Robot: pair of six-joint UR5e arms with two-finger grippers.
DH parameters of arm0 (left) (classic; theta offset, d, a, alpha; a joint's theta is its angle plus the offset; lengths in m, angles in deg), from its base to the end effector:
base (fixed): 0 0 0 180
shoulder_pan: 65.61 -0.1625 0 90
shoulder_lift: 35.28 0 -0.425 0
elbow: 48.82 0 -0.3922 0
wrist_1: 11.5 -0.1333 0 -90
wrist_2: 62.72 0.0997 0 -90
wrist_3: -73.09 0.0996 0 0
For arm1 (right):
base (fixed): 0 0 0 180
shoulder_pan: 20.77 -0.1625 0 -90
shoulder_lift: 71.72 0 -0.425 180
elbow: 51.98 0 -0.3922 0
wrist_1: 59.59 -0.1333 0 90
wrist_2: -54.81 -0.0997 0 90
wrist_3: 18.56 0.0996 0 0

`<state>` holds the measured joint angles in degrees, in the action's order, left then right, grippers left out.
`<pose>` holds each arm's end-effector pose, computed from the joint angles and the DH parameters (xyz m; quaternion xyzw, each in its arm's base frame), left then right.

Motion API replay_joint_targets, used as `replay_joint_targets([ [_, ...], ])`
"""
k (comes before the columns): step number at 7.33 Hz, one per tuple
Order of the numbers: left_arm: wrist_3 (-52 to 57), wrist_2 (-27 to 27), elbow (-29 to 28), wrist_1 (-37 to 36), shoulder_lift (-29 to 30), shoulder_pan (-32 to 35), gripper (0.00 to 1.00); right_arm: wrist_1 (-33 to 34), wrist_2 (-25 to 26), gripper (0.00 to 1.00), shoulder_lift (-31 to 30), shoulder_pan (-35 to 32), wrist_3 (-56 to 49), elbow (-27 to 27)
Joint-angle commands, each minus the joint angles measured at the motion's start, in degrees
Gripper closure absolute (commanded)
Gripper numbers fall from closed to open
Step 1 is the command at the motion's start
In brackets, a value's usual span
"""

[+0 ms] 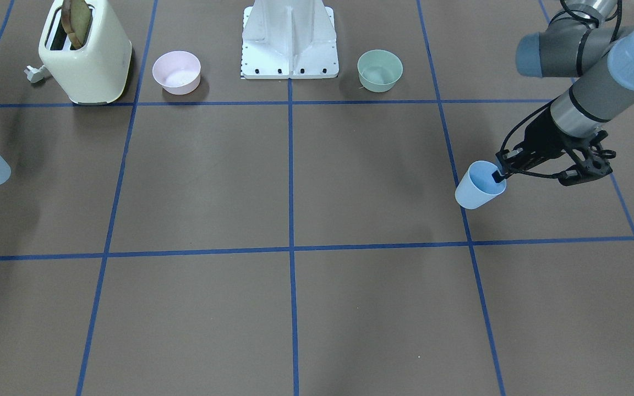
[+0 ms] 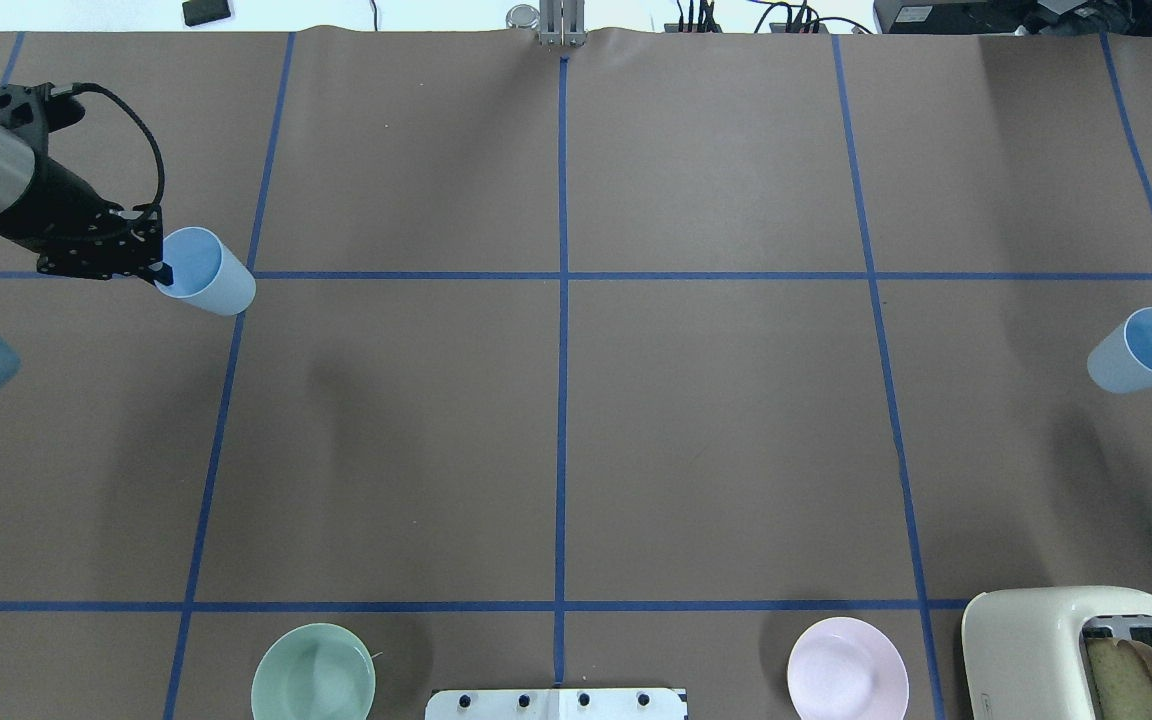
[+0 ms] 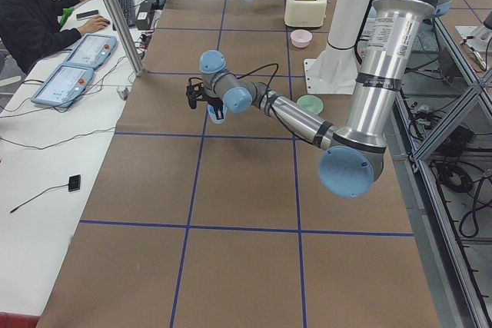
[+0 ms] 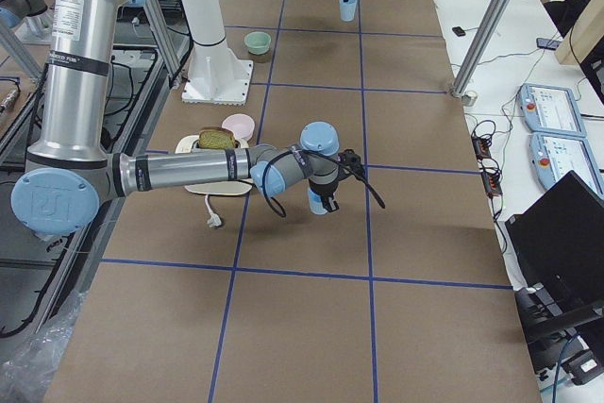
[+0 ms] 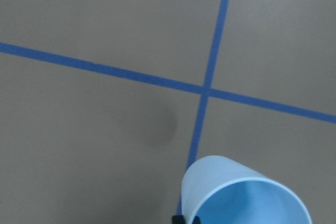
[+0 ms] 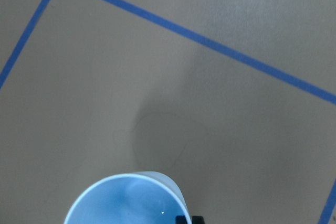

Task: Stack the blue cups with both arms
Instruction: 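Carry the left gripper's cup toward centre while the right carries its cup inward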

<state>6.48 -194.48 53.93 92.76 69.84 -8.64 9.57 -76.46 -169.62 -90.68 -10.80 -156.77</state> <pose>0.2607 -0.5239 0.3777 -0.0374 0.4712 -0.1292 0.8717 -0.0925 -0.4496 0.5563 0.1353 -0.3861 -0.1815 0.8943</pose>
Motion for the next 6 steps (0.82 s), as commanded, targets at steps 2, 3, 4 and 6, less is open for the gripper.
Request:
replay_joint_targets([
  [2, -10.0, 4.02, -0.97, -4.93, 9.19, -6.23, 1.0, 12.98, -0.05, 1.0, 10.59, -0.15, -0.9, -1.02],
  [3, -12.39, 5.71, -2.11, -7.64, 13.14, -9.04, 1.0, 17.19, -0.05, 1.0, 13.67, -0.23, -0.9, -1.55],
  [4, -14.15, 5.81, -3.86, -8.71, 16.83, -9.5, 1.0, 22.02, 0.04, 1.0, 16.92, -0.32, -0.9, -2.42],
  [6, -17.23, 7.99, -7.54, -8.72, 22.11, -12.91, 1.0, 31.69, 0.13, 1.0, 24.56, 1.07, 0.15, -3.74],
])
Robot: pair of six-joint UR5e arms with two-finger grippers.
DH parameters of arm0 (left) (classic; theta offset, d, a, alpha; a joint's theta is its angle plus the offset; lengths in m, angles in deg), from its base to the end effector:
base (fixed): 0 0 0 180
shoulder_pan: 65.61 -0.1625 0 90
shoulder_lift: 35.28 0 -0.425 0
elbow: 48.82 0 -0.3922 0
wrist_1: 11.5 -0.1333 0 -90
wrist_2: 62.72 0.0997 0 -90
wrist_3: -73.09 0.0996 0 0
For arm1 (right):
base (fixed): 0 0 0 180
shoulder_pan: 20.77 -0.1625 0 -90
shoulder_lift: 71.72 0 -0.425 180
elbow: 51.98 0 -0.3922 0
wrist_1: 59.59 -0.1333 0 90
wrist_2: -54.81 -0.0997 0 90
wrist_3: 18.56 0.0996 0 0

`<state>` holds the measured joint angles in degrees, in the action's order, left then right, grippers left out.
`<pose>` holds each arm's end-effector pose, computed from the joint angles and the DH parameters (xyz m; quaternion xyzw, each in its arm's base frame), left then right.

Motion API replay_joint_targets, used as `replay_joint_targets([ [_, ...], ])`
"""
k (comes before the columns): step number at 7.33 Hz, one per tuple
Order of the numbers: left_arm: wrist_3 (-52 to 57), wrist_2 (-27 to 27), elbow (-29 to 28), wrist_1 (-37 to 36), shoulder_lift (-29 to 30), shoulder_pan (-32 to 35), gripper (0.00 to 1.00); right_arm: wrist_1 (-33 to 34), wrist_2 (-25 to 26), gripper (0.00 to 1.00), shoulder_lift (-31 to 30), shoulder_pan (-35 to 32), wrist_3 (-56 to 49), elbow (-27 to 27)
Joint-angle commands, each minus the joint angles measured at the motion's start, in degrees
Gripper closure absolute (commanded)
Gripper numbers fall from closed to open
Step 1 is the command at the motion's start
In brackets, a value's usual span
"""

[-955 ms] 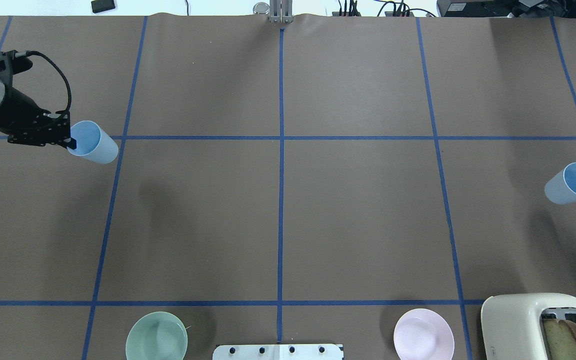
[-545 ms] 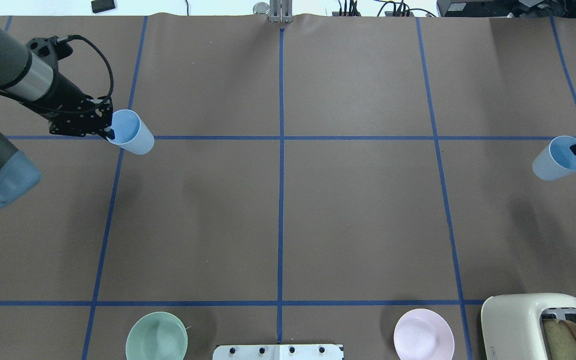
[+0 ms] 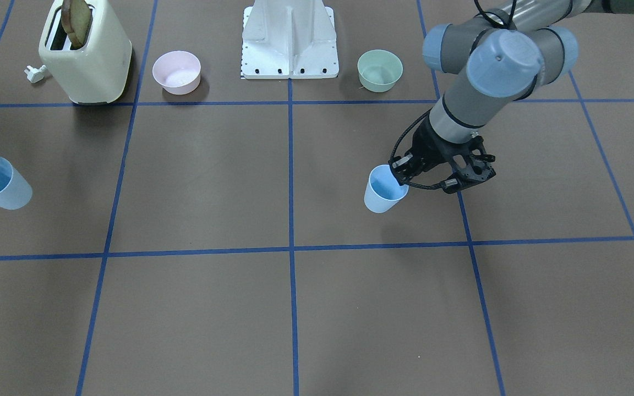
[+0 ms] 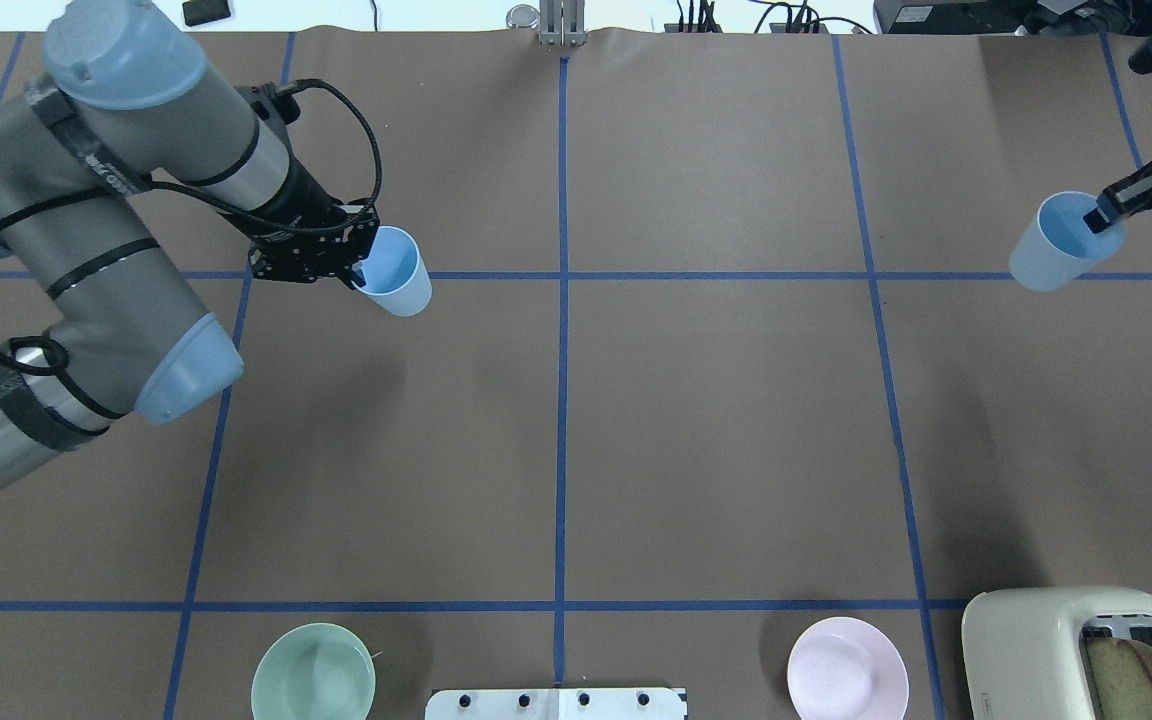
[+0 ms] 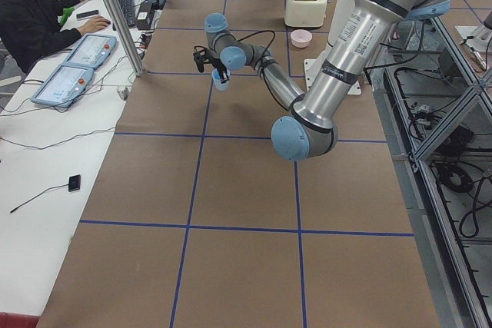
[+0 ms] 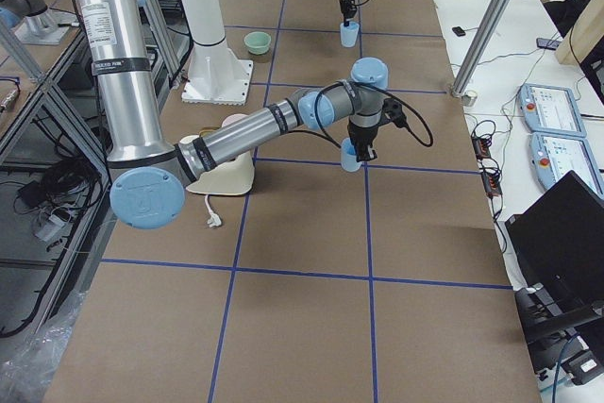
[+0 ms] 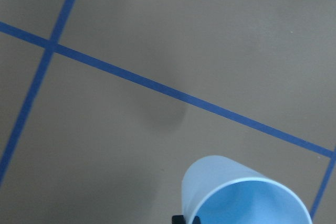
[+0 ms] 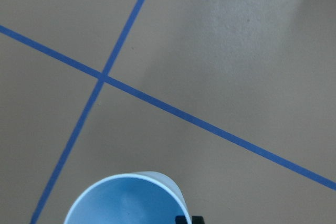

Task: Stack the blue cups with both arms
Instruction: 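Carry the left gripper's cup toward centre while the right carries its cup inward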

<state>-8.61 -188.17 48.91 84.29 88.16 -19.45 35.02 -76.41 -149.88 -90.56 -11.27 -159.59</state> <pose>0.4004 -0.5260 0.2415 -0.0746 0.4652 -0.1687 0.8658 -0.1267 -0.5401 0.4117 0.1138 -0.3818 -0.1781 0.8998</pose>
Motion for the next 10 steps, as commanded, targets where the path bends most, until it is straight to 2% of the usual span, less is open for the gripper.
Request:
replay_joint_targets([
  [1, -4.24, 3.18, -5.24, -0.25, 7.22, -3.95, 1.0, 9.6, 0.17, 1.0, 7.3, 2.53, 2.72, -2.15],
  [5, -4.35, 7.14, -8.68, -0.17, 11.02, -7.82, 1.0, 9.72, 0.52, 1.0, 13.82, 9.74, 18.52, -3.56],
  [10, -3.56, 7.06, -10.98, 0.45, 12.44, -11.52, 1.0, 9.72, 0.87, 1.0, 18.66, 14.41, 27.07, -3.74],
])
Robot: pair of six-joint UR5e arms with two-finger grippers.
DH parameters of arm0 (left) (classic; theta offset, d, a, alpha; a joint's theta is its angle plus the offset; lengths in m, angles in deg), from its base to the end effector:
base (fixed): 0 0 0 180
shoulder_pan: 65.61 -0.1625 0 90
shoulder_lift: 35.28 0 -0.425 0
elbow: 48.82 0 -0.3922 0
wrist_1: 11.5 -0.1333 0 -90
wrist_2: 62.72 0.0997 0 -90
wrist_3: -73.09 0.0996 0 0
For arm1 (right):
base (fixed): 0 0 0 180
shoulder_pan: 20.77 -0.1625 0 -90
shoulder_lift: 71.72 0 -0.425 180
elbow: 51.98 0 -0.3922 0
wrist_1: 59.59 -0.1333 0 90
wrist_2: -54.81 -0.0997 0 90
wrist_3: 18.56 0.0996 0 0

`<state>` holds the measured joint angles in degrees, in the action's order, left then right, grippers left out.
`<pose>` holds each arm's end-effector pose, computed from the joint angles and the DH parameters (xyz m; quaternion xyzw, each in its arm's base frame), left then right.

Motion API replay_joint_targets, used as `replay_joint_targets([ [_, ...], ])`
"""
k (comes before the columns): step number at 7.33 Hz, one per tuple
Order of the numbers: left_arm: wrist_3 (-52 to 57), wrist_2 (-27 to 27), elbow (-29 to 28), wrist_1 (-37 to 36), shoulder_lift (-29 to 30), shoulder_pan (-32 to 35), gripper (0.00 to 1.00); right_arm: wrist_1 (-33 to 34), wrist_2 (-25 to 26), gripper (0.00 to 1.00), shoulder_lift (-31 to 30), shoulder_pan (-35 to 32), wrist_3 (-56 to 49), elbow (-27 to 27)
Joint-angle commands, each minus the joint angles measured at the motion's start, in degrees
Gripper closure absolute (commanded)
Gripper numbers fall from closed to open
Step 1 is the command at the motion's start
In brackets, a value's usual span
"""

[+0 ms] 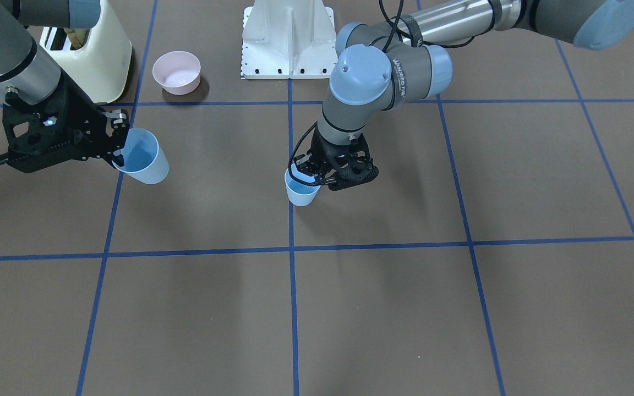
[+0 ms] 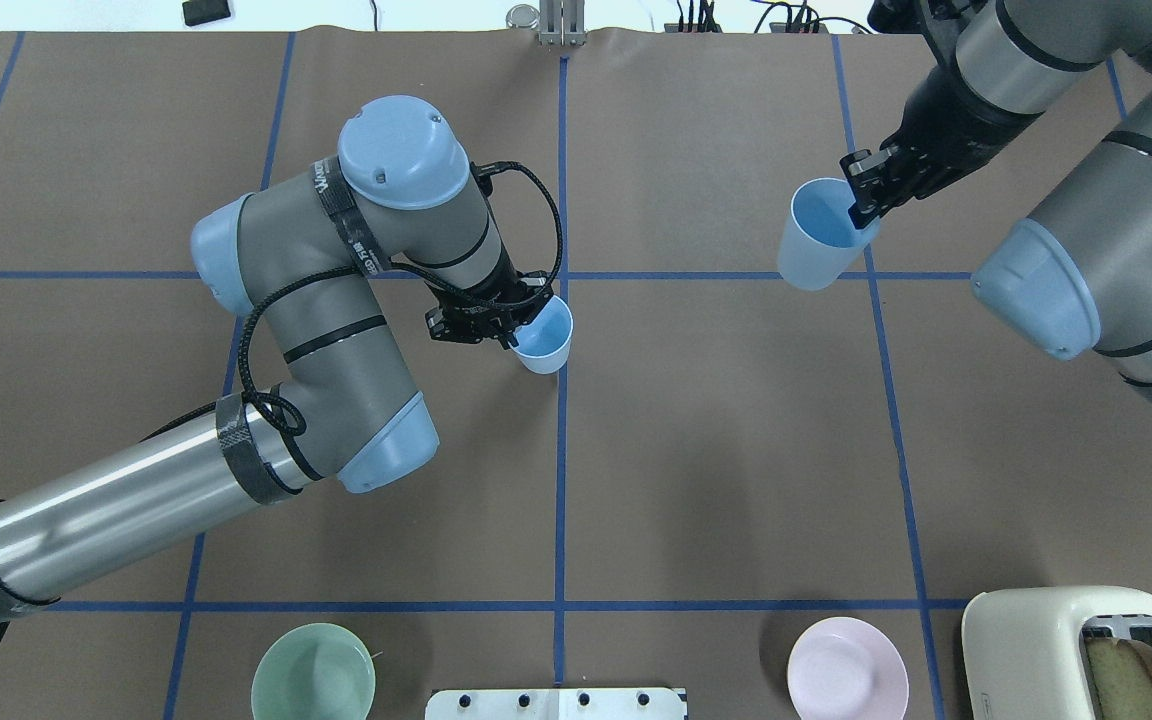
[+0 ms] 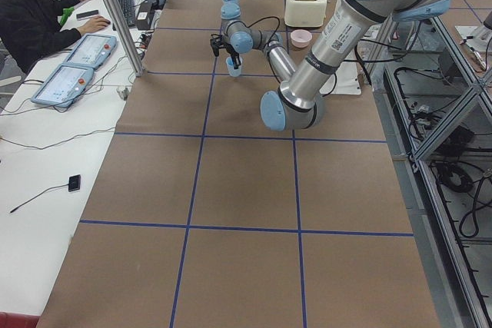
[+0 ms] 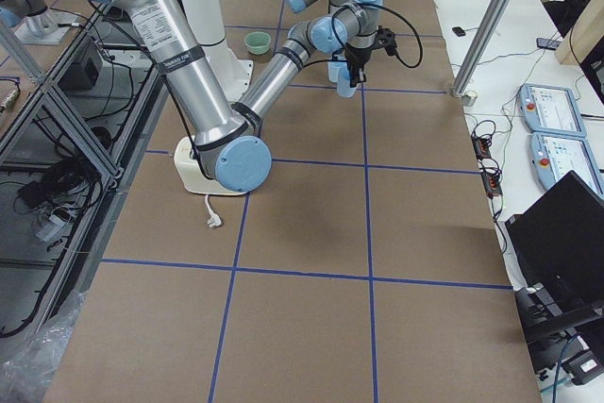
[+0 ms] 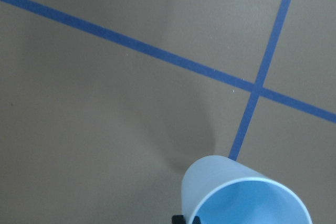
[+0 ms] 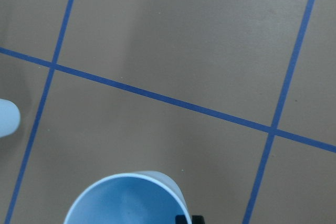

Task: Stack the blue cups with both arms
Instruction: 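Carry the left gripper's cup toward centre while the right carries its cup inward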

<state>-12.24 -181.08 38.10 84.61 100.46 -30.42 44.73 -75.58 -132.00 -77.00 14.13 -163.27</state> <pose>0.5425 -0.4878 0.1761 -0.0733 0.4524 -0.1348 0.8785 -0.2668 -0.5226 0.2280 0.0675 -0.4360 -0.1170 0.8898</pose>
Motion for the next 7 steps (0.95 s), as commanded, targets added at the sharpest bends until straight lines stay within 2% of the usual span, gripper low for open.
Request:
replay_joint_targets([
  [1, -0.01, 0.06, -0.52, 0.13, 0.4, -1.26, 1.0, -0.09, 0.05, 1.0, 0.95, 1.11, 1.76, -0.06],
  [7, -0.01, 0.06, -1.14, 0.13, 0.66, -2.23, 1.0, -0.09, 0.05, 1.0, 3.5, 2.78, 3.08, 0.02],
])
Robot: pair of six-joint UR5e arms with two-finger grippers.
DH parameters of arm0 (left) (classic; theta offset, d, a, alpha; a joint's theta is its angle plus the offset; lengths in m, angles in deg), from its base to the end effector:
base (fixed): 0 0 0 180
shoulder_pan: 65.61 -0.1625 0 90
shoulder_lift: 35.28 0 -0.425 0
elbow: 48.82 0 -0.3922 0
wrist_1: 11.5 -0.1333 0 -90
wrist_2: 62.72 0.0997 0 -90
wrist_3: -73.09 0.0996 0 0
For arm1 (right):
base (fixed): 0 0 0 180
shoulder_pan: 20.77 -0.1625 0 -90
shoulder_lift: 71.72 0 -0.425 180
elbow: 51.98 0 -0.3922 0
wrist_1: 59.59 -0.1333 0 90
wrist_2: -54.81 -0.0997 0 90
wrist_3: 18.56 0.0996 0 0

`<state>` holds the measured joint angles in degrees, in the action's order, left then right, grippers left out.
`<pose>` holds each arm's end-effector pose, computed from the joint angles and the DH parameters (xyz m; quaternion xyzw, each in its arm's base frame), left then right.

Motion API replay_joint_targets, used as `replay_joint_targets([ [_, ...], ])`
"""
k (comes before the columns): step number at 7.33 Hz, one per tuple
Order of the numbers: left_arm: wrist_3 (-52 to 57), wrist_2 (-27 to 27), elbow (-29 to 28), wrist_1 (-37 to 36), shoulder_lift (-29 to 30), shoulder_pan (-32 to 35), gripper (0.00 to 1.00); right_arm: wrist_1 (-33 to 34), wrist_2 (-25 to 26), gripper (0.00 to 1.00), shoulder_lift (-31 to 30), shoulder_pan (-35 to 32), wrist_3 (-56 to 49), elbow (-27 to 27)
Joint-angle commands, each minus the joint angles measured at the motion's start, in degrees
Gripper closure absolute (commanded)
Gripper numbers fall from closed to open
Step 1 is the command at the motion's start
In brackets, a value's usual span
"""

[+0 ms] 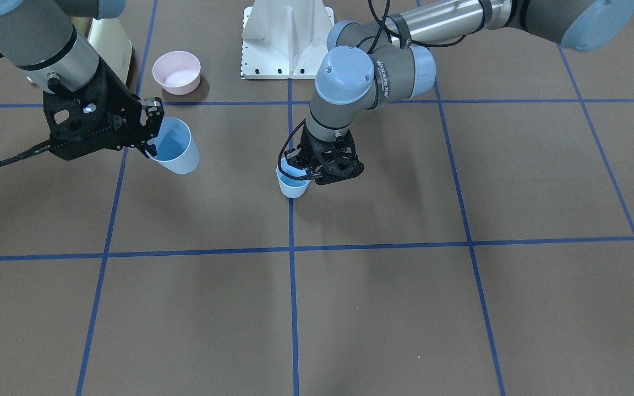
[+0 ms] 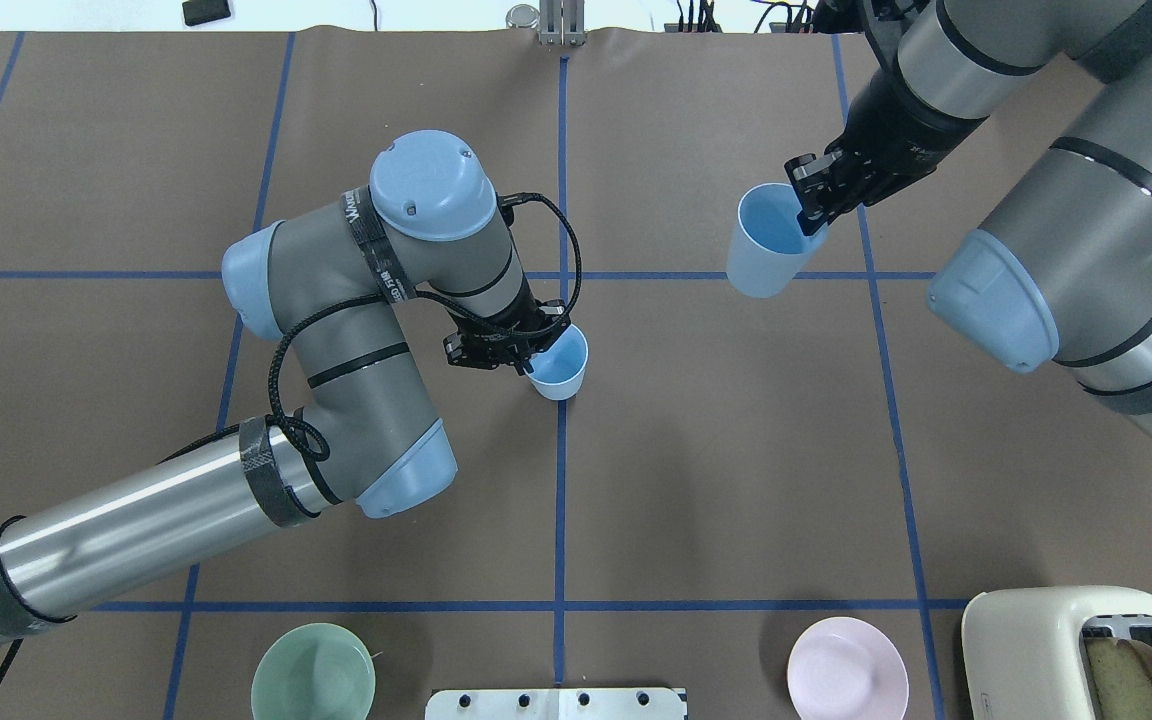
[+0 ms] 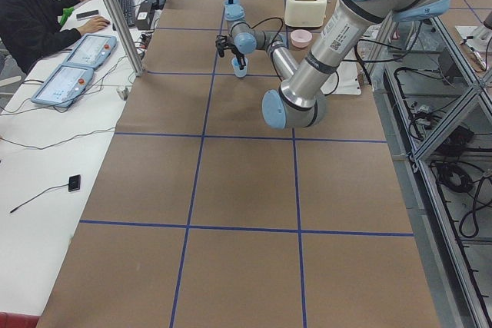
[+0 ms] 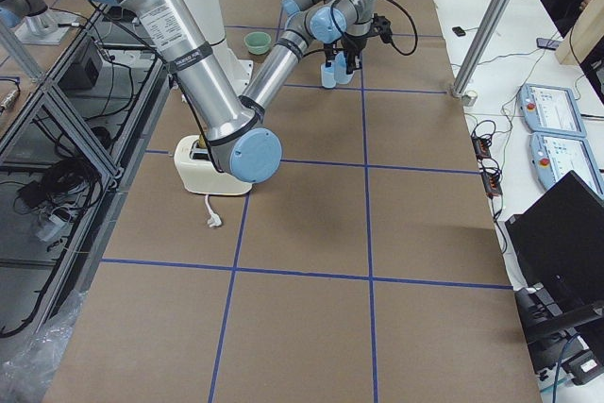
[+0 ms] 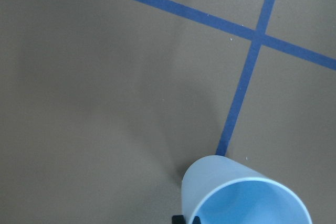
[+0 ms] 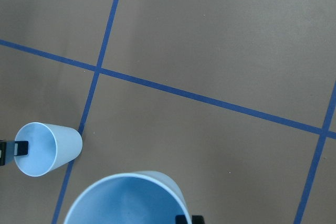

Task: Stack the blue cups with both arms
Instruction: 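Set the left gripper's cup down and open while the right brings its cup closer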

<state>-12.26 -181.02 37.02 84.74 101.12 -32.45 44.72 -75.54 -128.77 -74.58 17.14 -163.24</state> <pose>0.5639 -0.4713 0.1754 -0.0819 0.4489 -0.1204 0.8817 -0.2903 -0.5133 0.1953 0.0690 -0.4505 -0.1214 0.8818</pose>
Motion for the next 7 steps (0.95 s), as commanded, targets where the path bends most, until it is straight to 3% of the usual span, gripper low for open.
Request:
replay_joint_targets([
  [1, 0.0, 0.0, -0.14, 0.0, 0.0, -0.2, 0.96, -0.07, 0.0, 1.0, 1.14, 1.06, 0.16, 0.17],
  [2, -0.09, 0.0, -0.14, 0.0, 0.0, -0.2, 0.84, -0.07, 0.0, 1.0, 1.67, 1.41, 1.03, 0.18],
  [3, -0.09, 0.0, -0.06, 0.09, 0.0, -0.28, 0.78, -0.07, 0.09, 1.0, 2.29, 1.85, 1.47, 0.35],
  [4, -0.09, 0.0, -0.06, 1.13, 0.0, -0.28, 0.42, -0.07, 0.09, 1.0, 2.38, 2.12, 1.57, 0.44],
  [5, -0.09, 0.96, 0.12, 1.58, -0.08, -0.28, 0.25, -0.07, 0.09, 1.0, 2.82, 2.38, 2.0, 0.44],
  [6, 0.0, 2.01, 0.56, 1.76, -0.17, -0.2, 0.13, -0.07, 1.31, 1.0, 4.04, 3.6, 4.01, 0.7],
  [7, 0.0, 2.11, 0.82, 1.67, -0.26, -0.02, 0.11, -0.07, 3.32, 1.0, 5.18, 5.7, 5.94, 0.88],
])
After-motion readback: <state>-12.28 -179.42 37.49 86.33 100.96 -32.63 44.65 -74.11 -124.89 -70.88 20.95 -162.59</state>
